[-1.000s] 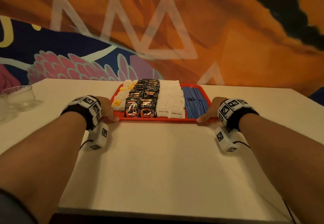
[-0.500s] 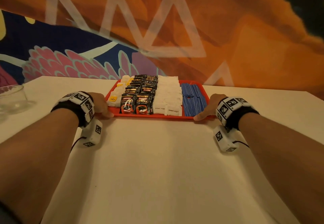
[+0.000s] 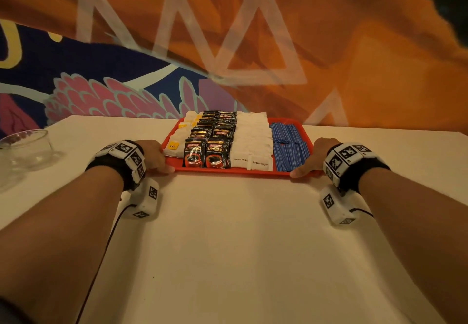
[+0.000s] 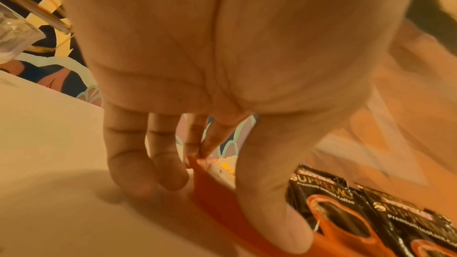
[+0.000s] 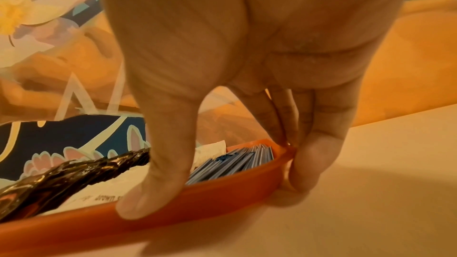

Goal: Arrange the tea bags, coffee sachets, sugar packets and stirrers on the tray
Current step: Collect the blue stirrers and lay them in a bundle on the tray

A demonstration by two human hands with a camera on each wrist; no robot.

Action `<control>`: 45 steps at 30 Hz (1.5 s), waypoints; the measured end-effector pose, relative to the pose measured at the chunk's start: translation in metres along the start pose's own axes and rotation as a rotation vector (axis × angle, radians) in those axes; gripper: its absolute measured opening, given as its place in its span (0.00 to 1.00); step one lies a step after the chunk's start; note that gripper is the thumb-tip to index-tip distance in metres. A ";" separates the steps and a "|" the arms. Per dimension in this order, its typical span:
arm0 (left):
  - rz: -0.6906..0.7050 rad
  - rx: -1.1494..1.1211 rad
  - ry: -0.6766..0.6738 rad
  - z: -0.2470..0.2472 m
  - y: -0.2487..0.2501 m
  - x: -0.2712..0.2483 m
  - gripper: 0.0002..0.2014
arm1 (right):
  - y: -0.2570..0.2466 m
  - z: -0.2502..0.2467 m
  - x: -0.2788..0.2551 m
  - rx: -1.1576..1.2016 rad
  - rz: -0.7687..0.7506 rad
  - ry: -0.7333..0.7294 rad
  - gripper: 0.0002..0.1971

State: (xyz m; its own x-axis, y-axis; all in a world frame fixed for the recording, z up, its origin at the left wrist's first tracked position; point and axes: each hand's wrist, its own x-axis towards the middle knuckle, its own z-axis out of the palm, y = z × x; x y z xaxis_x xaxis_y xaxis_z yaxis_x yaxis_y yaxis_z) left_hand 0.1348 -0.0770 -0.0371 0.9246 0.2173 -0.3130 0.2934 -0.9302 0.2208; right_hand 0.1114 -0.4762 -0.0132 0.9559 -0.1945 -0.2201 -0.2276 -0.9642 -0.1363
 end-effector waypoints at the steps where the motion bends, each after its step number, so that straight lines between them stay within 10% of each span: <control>1: -0.002 -0.002 -0.003 0.000 0.000 -0.001 0.35 | -0.001 0.000 -0.001 -0.003 0.003 0.004 0.37; 6: -0.038 0.006 0.035 -0.002 0.001 -0.013 0.45 | -0.001 -0.004 -0.010 -0.017 0.000 -0.036 0.36; 13: 0.006 -0.353 0.073 -0.031 -0.032 -0.039 0.49 | -0.084 -0.044 -0.017 -0.067 -0.268 0.074 0.63; 18: 0.017 -0.396 0.343 -0.066 -0.086 -0.069 0.29 | -0.208 -0.038 -0.050 0.055 -0.550 0.014 0.33; 27: -0.284 -0.546 0.759 -0.092 -0.245 -0.124 0.07 | -0.390 0.023 -0.071 0.417 -0.771 -0.325 0.24; 37: -0.340 -0.950 0.448 -0.069 -0.321 -0.098 0.20 | -0.505 0.077 -0.060 0.798 -0.584 -0.597 0.11; 45: -0.267 -1.009 0.328 -0.063 -0.334 -0.086 0.22 | -0.530 0.091 -0.058 0.859 -0.638 -0.644 0.19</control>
State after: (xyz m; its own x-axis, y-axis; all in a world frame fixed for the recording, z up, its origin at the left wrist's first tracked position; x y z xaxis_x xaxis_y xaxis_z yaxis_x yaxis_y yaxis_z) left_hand -0.0271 0.2334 -0.0253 0.7776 0.5833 -0.2349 0.4199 -0.2036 0.8845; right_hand 0.1601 0.0624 -0.0161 0.7311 0.6212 -0.2821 -0.0367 -0.3771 -0.9254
